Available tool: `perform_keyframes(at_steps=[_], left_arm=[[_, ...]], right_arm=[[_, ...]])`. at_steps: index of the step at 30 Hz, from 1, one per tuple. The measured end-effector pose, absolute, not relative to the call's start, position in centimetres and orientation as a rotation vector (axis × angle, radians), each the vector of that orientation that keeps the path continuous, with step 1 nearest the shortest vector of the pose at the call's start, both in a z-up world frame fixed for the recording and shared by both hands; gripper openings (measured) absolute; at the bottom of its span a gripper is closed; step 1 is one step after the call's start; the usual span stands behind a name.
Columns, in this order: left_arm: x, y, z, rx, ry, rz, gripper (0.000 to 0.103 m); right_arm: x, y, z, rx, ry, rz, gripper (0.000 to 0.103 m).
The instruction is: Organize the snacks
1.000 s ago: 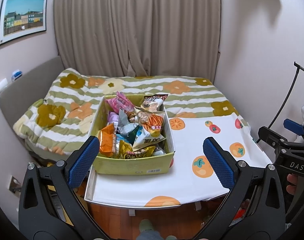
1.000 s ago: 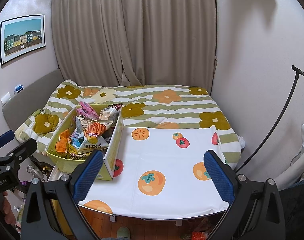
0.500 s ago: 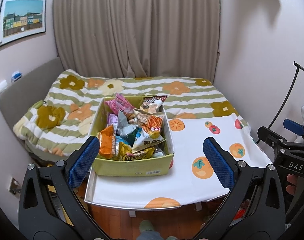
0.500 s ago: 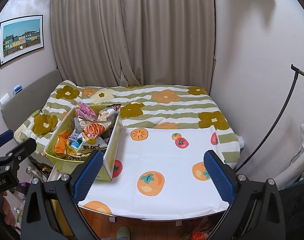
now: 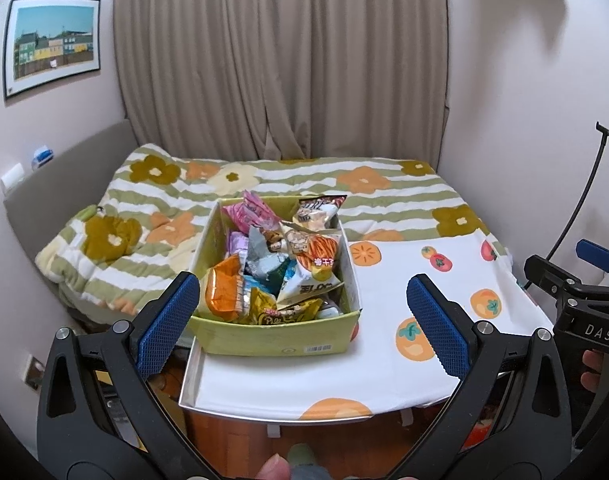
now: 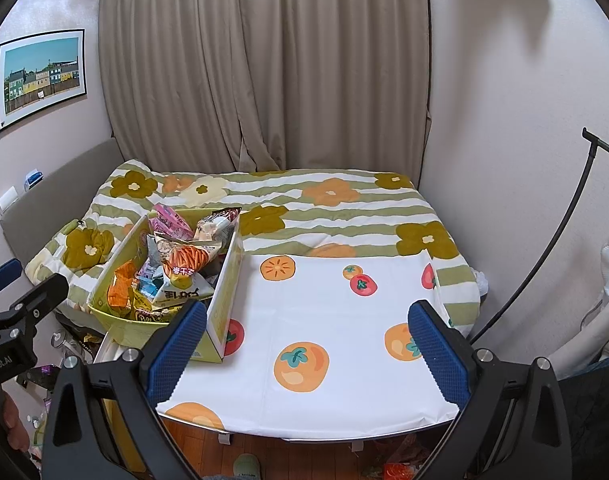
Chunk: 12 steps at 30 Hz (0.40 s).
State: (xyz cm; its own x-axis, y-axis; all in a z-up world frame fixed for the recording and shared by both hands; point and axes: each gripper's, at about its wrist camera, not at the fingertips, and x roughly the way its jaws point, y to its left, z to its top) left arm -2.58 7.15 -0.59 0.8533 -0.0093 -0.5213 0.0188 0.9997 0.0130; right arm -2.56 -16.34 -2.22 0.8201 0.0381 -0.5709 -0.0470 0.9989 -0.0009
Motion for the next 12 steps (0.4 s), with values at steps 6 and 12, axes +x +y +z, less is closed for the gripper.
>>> perform_keyframes(at_steps=[6,12], left_arm=[[-2.58,7.43,-0.79,0.0,0.555,-0.021,0.103],[-2.89,7.75,-0.64,-0.002,0.534,0.0,0.103]], right_arm=[[-2.54,-16.49,-2.18,-0.015,0.606,0.044,0.1],[-2.49,-16.6,-2.19,-0.015,0.606,0.044,0.1]])
